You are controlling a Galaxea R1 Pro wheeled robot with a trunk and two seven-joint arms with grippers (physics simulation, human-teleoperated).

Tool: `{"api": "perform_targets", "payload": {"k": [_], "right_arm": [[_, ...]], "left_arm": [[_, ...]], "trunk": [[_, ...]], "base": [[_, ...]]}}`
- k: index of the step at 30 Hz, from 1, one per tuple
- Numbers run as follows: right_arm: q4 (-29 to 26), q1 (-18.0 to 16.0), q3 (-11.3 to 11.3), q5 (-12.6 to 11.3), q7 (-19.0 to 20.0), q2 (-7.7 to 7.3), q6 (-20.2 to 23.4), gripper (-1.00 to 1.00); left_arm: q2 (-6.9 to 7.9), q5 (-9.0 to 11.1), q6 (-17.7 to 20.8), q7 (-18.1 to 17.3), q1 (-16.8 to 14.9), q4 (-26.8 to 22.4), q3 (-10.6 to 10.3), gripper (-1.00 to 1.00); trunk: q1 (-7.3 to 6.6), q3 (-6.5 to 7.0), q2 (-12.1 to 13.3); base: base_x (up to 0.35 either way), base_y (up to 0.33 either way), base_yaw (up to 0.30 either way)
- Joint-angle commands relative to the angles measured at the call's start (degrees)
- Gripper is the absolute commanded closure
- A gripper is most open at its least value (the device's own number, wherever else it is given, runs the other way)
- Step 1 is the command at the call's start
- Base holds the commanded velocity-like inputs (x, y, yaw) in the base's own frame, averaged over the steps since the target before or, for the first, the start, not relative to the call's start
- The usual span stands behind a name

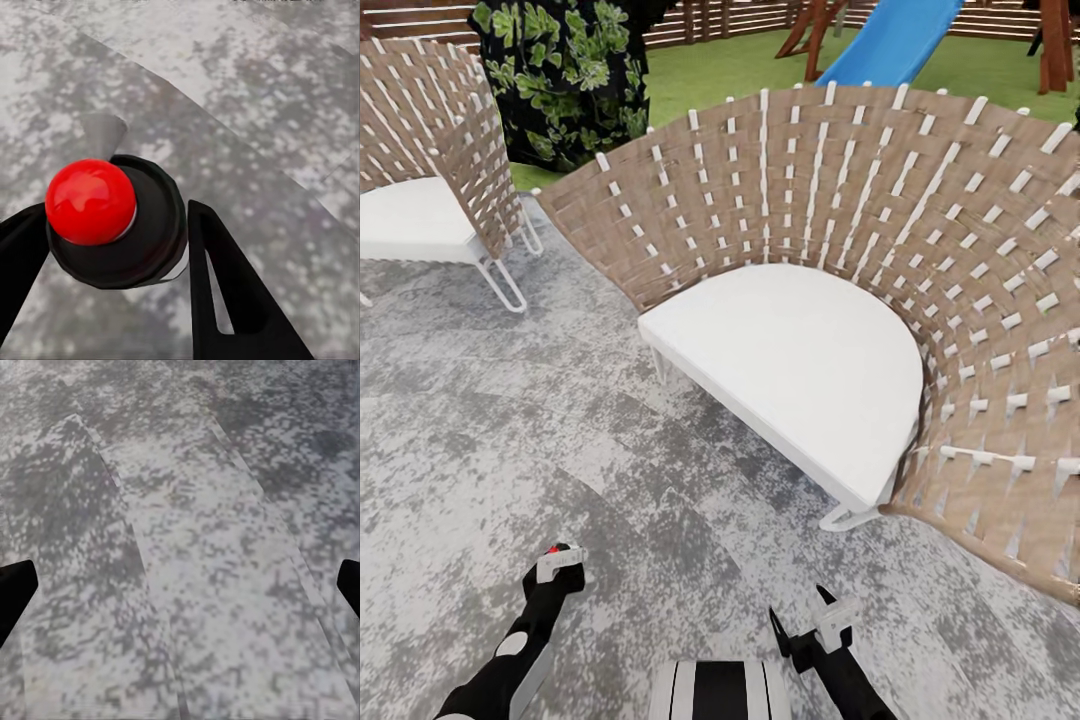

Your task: In the garden, pick up the pesticide atomizer on the floor and spray pesticide onto both trees until each tree trunk is fully covered.

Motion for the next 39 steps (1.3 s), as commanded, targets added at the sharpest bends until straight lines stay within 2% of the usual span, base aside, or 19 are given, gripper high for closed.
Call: {"api": "perform_targets", "payload": {"k": [1, 3, 5, 6, 9, 14, 20, 25, 28, 30, 39], "right_arm": [[0.07, 0.0, 0.01, 0.04, -0.04, 0.08, 0.0, -1.0], [0.09, 0.03, -0.05, 0.02, -0.07, 0.05, 0.0, -1.0], [2.46, 0.16, -1.35, -0.02, -0.09, -0.33, -0.14, -1.0], [5.9, 0.24, -4.19, -0.08, -0.09, -0.53, -0.81, -1.0], [8.02, 0.31, -7.23, -0.05, -0.09, -0.58, -2.17, -1.0], [11.95, 0.35, -10.92, -0.04, -0.03, -0.59, -2.93, -1.0], [16.86, 0.35, -11.76, -0.1, -0.01, -0.6, -3.06, -1.0], [18.67, 0.35, -11.95, -0.12, -0.01, -0.66, -3.11, -1.0], [19.19, 0.35, -12.87, -0.13, -0.01, -0.68, -3.13, -1.0], [19.36, 0.35, -13.57, -0.13, -0.02, -0.63, -3.09, -1.0], [19.6, 0.35, -13.76, -0.13, -0.09, -0.52, -3.08, -1.0]], "left_arm": [[0.11, -0.32, 0.29, -0.06, 0.12, 0.17, -0.05, 1.0], [0.3, -0.35, 0.4, -0.11, 0.18, 0.2, -0.02, 1.0], [0.55, -0.36, 0.55, -0.12, 0.87, 0.67, 0.01, 1.0], [0.7, -0.29, 0.59, -0.09, 2.33, 1.37, 0.09, 1.0], [0.86, -0.28, 0.6, -0.09, 3.38, 1.62, 0.13, 1.0], [0.97, -0.25, 0.64, -0.08, 5.09, 1.73, 0.11, 1.0], [0.95, -0.27, 0.65, -0.08, 6.79, 2.01, 0.11, 1.0], [1.0, -0.27, 0.65, -0.06, 7.8, 2.11, 0.15, 1.0], [1.06, -0.22, 0.65, -0.01, 8.76, 2.12, 0.23, 1.0], [1.19, -0.19, 0.61, 0.26, 9.36, 2.14, 0.26, 1.0], [1.34, -0.19, 0.15, 0.8, 12.35, 2.33, 0.18, 1.0]], "trunk": [[-0.02, 0.23, 0.02], [-0.07, 0.67, 0.04], [-0.13, 1.12, 0.07], [-0.15, 1.34, 0.08], [-0.23, 2.0, 0.12], [-0.36, 3.11, 0.19], [-0.51, 4.44, 0.27], [-0.64, 5.55, 0.34], [-0.72, 6.21, 0.38], [-0.72, 6.21, 0.38], [-0.72, 6.21, 0.38]], "base": [[0.0, 0.0, 0.0], [0.0, 0.0, 0.0], [0.0, 0.0, 0.0], [0.0, 0.0, 0.0], [0.0, 0.0, 0.0], [0.0, 0.0, 0.0], [0.0, 0.0, 0.0], [0.0, 0.0, 0.0], [0.0, 0.0, 0.0], [0.0, 0.0, 0.0], [0.0, 0.0, 0.0]]}}
